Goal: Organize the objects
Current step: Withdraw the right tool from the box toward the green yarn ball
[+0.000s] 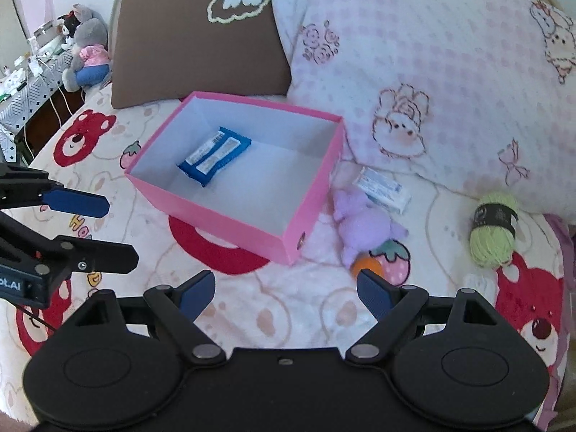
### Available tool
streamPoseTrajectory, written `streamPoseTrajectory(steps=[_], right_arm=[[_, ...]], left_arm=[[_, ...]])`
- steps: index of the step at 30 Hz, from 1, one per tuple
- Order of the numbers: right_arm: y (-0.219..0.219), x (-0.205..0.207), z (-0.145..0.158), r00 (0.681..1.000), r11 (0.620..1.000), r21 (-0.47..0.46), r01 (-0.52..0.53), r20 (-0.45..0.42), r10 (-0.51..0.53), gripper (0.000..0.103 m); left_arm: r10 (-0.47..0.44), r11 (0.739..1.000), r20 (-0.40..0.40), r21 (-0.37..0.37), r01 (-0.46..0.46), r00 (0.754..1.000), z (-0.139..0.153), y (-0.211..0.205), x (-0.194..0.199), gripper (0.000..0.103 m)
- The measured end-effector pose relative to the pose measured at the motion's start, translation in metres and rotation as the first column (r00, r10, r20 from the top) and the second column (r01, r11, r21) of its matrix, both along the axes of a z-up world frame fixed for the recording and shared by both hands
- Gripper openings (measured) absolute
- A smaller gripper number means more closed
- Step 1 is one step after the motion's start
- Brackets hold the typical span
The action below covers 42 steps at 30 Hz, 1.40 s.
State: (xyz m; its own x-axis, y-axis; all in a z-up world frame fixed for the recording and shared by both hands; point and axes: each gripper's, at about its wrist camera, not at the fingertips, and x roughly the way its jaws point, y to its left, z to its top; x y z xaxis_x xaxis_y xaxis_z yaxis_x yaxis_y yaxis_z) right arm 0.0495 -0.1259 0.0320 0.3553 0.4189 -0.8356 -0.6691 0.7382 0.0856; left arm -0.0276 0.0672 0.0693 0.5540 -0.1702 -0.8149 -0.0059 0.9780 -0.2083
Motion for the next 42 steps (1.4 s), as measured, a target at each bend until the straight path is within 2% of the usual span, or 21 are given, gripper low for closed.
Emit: streamPoseTrajectory(steps=[6, 14, 24, 29, 33, 42], right_arm=[[-0.011, -0.009, -0.003, 1.0, 1.0, -0.02, 0.003, 0.021, -0.002, 0.089], [-0.036, -0.02, -0.007, 0.999, 0.999, -0.043, -0.009, 0.031, 0.01, 0.089], [-0.082, -0.018, -0.013, 0.998, 0.999, 0.041, -0.03, 0.059, 0.028, 0.089], [-0.105, -0.014, -0.026, 0.987, 0.993, 0.105, -0.051, 0.156, 0.035, 0.089], [-0.12, -0.009, -0.043, 0.975, 0.996, 0.082, -0.043, 0.222, 0.024, 0.089], [-0.149, 0.017, -0.074, 0.951, 0.992, 0.119, 0.04, 0.3, -0.074, 0.089]], left_arm=[[-0.012, 1.0, -0.013, -0.023, 0.012, 1.0, -0.01, -0.01, 0.0, 0.072], [-0.018, 0.998, 0.012, -0.055, 0.019, 1.0, -0.009, -0.03, 0.0, 0.072], [-0.097, 0.993, -0.01, -0.068, 0.096, 0.995, -0.01, -0.074, 0.017, 0.072], [-0.137, 0.986, -0.001, -0.097, 0.136, 0.991, -0.015, -0.093, 0.033, 0.072], [-0.15, 0.983, 0.024, -0.104, 0.152, 0.988, -0.022, -0.107, 0.047, 0.072], [-0.165, 0.977, 0.017, -0.13, 0.166, 0.986, -0.057, -0.136, 0.088, 0.071]])
